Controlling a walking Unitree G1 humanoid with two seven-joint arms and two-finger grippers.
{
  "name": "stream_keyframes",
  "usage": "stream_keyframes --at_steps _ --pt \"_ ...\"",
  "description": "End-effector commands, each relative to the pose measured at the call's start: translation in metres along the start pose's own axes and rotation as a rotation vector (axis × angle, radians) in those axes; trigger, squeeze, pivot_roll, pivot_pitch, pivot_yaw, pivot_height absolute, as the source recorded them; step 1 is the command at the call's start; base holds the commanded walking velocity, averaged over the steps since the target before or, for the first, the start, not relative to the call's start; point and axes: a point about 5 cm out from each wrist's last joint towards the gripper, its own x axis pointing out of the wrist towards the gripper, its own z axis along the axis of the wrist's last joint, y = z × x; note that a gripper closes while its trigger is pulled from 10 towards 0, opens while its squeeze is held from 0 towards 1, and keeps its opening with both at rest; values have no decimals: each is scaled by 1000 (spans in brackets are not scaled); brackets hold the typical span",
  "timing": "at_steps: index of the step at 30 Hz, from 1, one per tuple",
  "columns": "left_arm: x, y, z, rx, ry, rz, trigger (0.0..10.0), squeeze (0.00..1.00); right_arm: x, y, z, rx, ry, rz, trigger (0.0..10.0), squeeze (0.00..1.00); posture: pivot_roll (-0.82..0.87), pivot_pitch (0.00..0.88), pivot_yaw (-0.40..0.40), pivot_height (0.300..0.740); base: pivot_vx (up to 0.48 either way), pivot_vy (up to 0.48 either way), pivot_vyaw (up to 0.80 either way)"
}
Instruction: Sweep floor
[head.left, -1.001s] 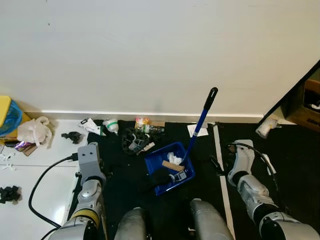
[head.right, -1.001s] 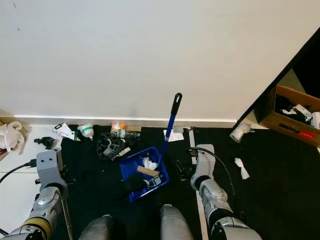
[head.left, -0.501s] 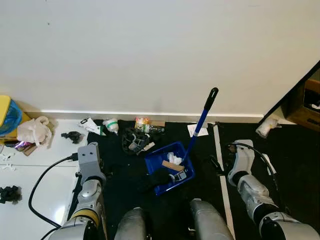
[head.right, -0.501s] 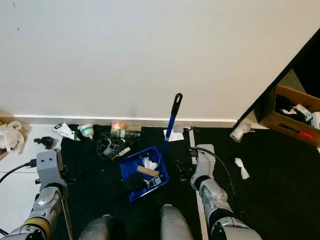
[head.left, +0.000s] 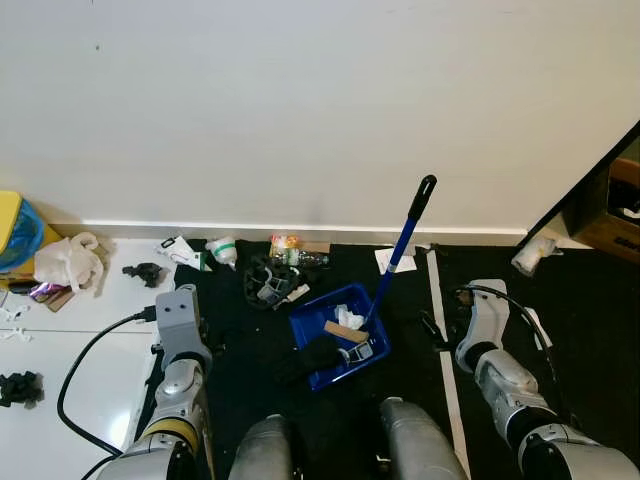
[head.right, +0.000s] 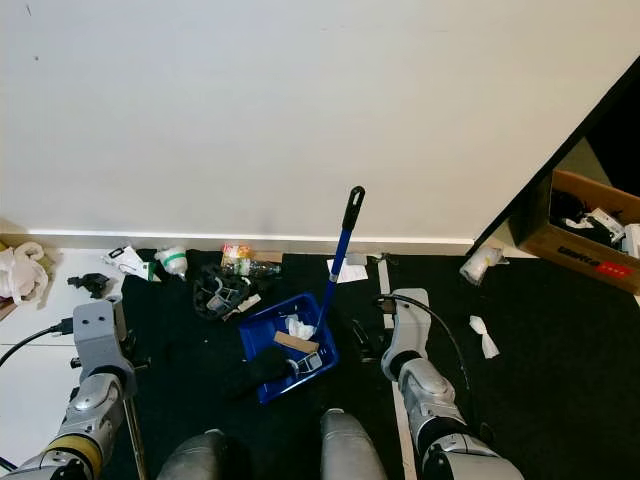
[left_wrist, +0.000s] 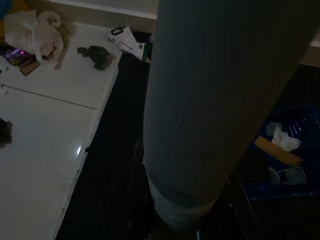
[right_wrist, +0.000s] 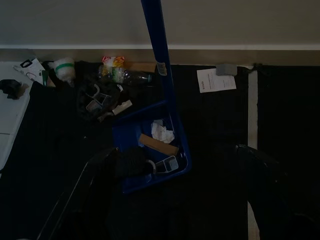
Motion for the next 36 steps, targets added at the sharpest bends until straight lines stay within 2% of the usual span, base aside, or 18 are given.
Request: stream_keyframes --at_steps 1,36 --pt "-4 -5 -13 -44 57 -9 10000 0 -1 -1 -2 22 9 -12 10000 0 11 89 -36 740 0 0 0" --pt "-4 -8 -12 -53 52 -15 10000 0 -1 -4 0 12 10 -19 10000 0 10 97 -45 740 0 0 0"
